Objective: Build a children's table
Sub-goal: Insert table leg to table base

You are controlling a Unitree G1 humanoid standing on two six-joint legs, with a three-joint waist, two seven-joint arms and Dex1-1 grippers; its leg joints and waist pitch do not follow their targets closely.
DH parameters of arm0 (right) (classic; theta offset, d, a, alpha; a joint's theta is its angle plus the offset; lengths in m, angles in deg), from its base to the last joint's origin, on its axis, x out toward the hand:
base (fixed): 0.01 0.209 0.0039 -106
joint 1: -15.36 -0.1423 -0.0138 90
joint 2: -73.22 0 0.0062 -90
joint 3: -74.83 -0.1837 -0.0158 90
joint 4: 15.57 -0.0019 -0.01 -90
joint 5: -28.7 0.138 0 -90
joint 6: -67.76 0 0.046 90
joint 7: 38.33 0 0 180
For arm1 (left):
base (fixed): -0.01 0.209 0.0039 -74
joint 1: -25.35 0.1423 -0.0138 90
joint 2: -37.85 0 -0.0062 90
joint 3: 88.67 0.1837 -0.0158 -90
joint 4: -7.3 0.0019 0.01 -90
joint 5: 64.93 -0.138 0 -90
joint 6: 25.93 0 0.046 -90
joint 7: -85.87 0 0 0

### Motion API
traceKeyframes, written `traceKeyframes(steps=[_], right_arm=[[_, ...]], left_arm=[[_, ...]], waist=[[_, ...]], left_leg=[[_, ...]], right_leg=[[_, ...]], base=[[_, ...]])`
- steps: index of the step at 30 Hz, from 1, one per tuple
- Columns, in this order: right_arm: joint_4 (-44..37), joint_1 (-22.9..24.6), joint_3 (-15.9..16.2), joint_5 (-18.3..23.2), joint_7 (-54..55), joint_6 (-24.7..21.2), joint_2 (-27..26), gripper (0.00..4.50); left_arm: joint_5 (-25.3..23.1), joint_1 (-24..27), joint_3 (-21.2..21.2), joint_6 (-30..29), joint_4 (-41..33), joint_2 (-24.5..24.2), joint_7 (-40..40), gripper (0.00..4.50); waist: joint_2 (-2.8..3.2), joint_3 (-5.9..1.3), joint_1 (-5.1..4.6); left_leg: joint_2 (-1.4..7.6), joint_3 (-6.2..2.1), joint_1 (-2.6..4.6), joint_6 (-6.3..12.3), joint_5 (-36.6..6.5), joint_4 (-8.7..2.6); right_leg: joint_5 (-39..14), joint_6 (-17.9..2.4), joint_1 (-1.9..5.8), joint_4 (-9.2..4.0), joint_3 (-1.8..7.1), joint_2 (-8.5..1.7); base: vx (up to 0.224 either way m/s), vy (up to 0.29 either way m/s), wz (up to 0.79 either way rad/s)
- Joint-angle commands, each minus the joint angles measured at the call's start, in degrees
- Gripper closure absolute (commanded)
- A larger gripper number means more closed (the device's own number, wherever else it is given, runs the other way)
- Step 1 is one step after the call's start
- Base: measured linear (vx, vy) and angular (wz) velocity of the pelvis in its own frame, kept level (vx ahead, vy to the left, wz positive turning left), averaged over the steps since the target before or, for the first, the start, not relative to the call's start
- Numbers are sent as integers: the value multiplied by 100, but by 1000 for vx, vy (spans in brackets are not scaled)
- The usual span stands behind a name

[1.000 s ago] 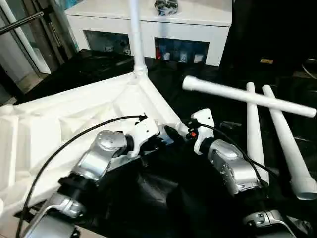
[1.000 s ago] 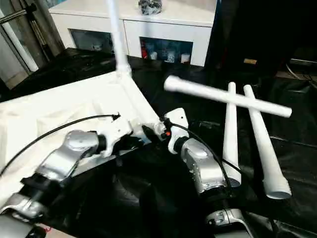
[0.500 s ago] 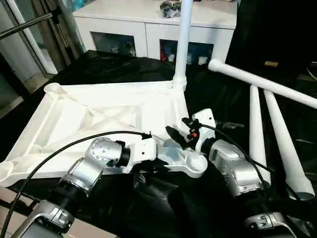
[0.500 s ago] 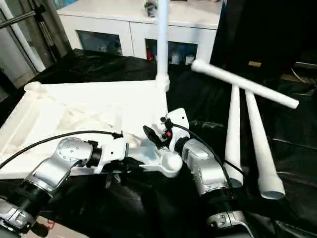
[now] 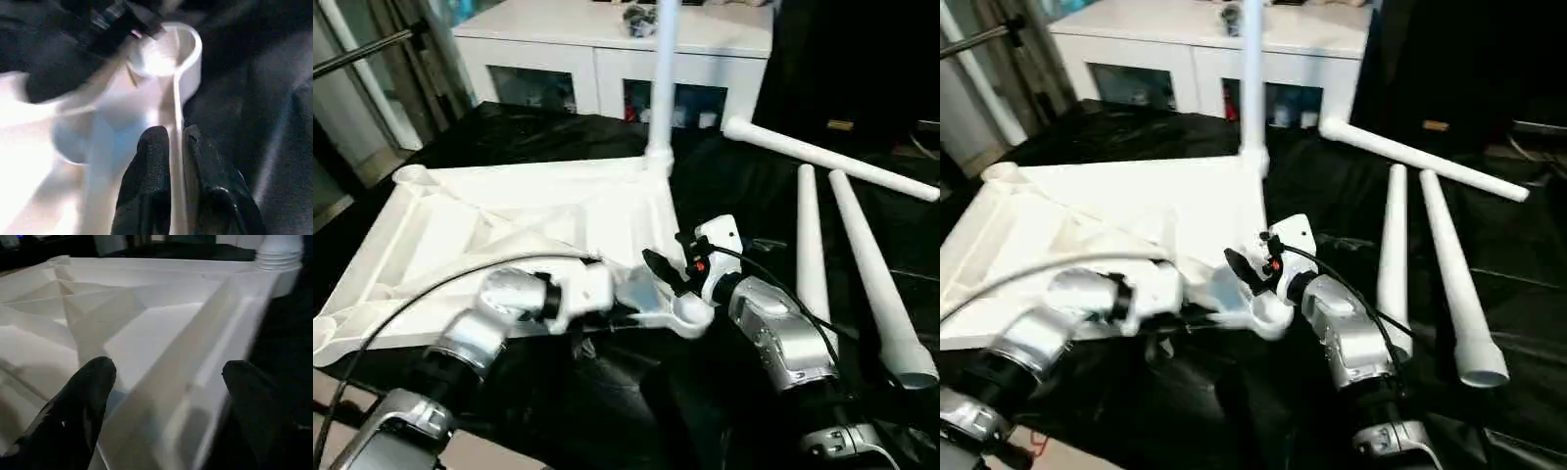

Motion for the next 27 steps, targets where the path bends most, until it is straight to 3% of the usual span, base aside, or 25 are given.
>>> traceKeyframes(steps=[1, 6, 10, 12, 14, 19, 24, 27], right_arm=[[-313, 1, -17, -97, 143, -109, 45, 53], [-1012, 8, -405, -428, 1089, -700, 232, 53], [-1633, -49, -816, -281, 1369, -1757, 431, 53], [-1877, -47, -1012, -211, 1531, -2177, 498, 26], [-2268, 16, -1227, -188, 1722, -2754, 568, 19], [-3037, 219, -1311, -181, 1769, -4107, 665, 0], [-3504, 306, -1534, -210, 2035, -4960, 715, 0], [-3726, 315, -1698, -168, 2154, -5400, 685, 0]], left_arm=[[139, -18, -141, -24, -209, -66, -11, 353], [408, 138, -491, -293, -776, 0, 426, 323], [325, 359, -598, -599, -1249, 95, 839, 283], [270, 436, -637, -754, -1455, 156, 1083, 267], [340, 518, -733, -1089, -1798, 292, 1403, 258], [450, 744, -733, -1588, -2307, 342, 1599, 217], [590, 1041, -607, -2202, -2874, 204, 1488, 180], [637, 1176, -570, -2461, -3200, 125, 1459, 153]], waist=[[-36, -411, -2], [-59, -424, -16], [-36, -427, -41], [-37, -426, -42], [-58, -423, -33], [-66, -395, -24], [-51, -383, -41], [-44, -388, -37]], left_leg=[[74, 5, 22, 65, -1297, -364], [71, 20, 31, 69, -1014, -342], [65, 18, 30, 100, -921, -326], [58, 27, 38, 96, -953, -318], [49, 34, 37, 82, -944, -310], [32, 25, 25, 49, -1045, -324], [13, 20, 39, -82, -1199, -333], [11, 23, 68, -115, -1206, -323]], right_leg=[[-1565, -1016, 341, -390, 254, -256], [-1295, -1036, 334, -341, 266, -228], [-1072, -1047, 356, -308, 279, -196], [-1067, -1048, 347, -315, 284, -193], [-1141, -1007, 356, -324, 290, -194], [-1586, -826, 341, -377, 284, -185], [-1963, -644, 295, -413, 310, -165], [-1923, -623, 267, -408, 333, -149]], base=[[0, 0, 0], [0, 0, 0], [0, 0, 0], [0, 0, 0], [0, 0, 0], [0, 0, 0], [0, 0, 0], [0, 0, 0]])
